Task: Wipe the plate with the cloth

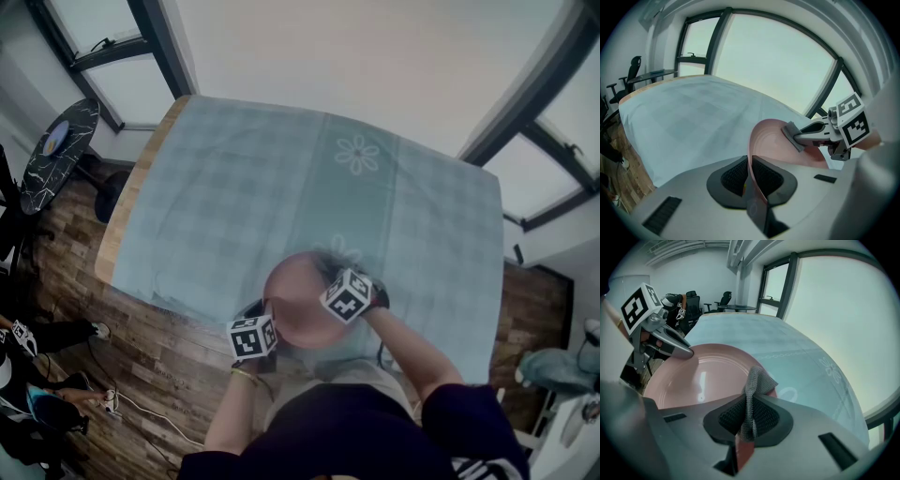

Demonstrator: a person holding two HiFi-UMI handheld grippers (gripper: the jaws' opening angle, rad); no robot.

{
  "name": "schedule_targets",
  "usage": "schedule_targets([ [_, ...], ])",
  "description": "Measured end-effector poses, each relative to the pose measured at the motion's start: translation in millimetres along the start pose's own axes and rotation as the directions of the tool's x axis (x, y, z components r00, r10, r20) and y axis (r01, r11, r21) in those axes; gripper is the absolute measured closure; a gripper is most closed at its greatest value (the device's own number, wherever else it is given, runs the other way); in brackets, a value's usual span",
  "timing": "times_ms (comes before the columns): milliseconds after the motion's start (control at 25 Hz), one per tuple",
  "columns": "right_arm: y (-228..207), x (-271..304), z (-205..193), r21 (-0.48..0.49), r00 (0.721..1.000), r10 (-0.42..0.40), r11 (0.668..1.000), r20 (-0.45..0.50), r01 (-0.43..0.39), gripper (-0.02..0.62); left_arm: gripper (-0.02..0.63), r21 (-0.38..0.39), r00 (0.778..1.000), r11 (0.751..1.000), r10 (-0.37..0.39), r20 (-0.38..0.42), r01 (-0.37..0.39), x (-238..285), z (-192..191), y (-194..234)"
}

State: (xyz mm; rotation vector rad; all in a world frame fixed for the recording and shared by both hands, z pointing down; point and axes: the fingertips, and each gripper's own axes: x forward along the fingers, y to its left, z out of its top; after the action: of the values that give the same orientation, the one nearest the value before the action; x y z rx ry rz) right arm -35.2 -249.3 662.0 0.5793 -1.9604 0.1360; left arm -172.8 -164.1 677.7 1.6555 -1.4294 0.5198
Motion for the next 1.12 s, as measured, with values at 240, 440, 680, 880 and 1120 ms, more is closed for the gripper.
schedule_targets([
  [240, 7.9, 3.2, -2.8, -0.054, 1.000, 0.006, 0.999, -0.031, -0.008, 0.561, 0.565, -0.006, 1.000, 1.000, 0.002, 0.002, -0.002, 0.2, 0.2, 0.0],
  [440, 24.2, 1.6, -3.5, -0.075, 0.998, 0.046, 0.996, -0.034, -0.049, 0.561, 0.565, -0.008, 1.000, 1.000, 0.007, 0.005, -0.007, 0.2, -0.5, 0.4],
  [680, 44.7, -3.2, -4.7, -0.085, 0.995, 0.094, 0.992, -0.030, -0.096, 0.561, 0.565, -0.010, 1.000, 1.000, 0.018, 0.005, -0.018, -0.2, -0.6, -0.5],
  [880, 66.0, -7.8, -6.2, -0.105, 0.989, 0.142, 0.984, -0.033, -0.145, 0.561, 0.564, -0.013, 1.000, 1.000, 0.025, 0.005, -0.025, 0.0, -0.3, 0.9],
  [1120, 86.6, -14.9, -8.8, -0.113, 0.982, 0.186, 0.976, -0.027, -0.188, 0.561, 0.565, -0.033, 1.000, 0.999, 0.022, 0.003, -0.022, 0.2, -0.7, 0.6],
])
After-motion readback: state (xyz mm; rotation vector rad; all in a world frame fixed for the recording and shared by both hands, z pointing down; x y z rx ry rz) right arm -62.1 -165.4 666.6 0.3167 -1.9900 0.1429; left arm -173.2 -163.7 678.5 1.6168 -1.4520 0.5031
